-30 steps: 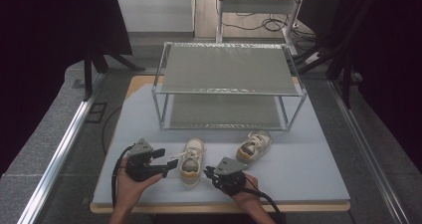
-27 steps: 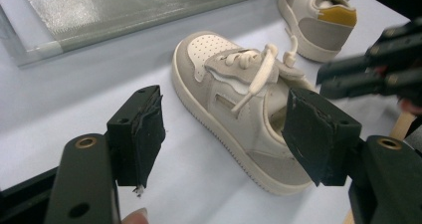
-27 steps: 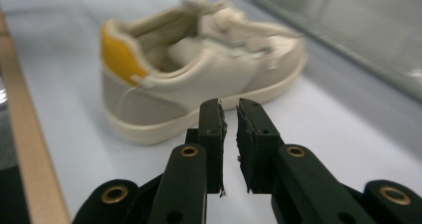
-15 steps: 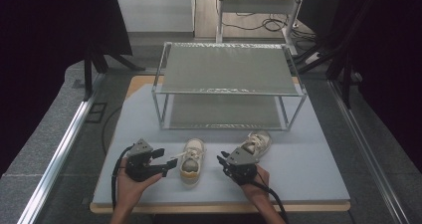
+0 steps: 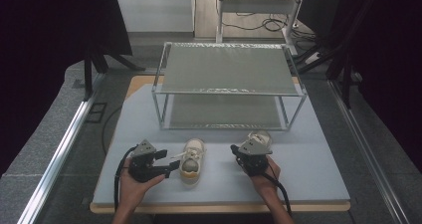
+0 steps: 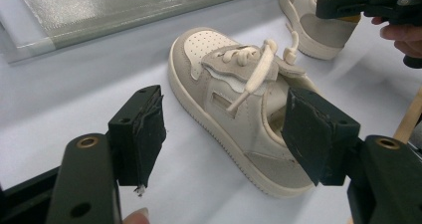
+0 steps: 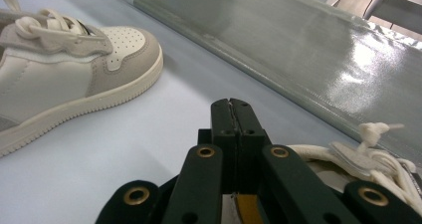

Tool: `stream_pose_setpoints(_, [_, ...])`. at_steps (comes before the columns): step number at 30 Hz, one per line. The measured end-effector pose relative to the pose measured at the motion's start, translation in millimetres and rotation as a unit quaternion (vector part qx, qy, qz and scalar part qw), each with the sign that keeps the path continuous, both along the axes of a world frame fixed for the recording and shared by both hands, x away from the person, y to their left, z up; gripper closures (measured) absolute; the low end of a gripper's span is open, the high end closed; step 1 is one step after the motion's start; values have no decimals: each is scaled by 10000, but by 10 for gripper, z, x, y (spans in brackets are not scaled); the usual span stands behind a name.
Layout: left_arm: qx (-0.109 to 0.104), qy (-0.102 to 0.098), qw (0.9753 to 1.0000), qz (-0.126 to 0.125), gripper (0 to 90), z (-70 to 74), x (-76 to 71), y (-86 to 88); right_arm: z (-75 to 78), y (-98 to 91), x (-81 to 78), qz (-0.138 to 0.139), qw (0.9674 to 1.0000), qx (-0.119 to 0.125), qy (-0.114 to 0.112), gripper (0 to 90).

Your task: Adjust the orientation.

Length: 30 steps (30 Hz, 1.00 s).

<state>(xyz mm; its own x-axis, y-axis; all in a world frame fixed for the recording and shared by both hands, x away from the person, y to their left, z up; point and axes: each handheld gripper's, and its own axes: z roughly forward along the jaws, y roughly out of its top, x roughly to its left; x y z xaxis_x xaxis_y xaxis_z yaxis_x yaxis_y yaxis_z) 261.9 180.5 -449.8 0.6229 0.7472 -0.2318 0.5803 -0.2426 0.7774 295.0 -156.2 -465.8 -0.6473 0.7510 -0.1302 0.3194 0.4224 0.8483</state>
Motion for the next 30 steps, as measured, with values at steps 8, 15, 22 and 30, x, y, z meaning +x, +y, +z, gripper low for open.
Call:
stream_pose_setpoints(8, [-24,6,10000,7,324,3,1,29,15,-52,-66,-17,9999,-105,133,900])
stream_pose_setpoints(15, [-26,2,10000,-12,324,13,-5,32,48,-129,-141,11,9997,-121,188,900])
stream_pose_setpoints(22, [-42,8,10000,-27,324,9,-6,25,59,-210,-180,114,9995,-106,289,900])
stream_pose_setpoints(30, [22,68,9999,-110,323,-30,2,-45,52,-224,-205,208,9989,-217,354,900])
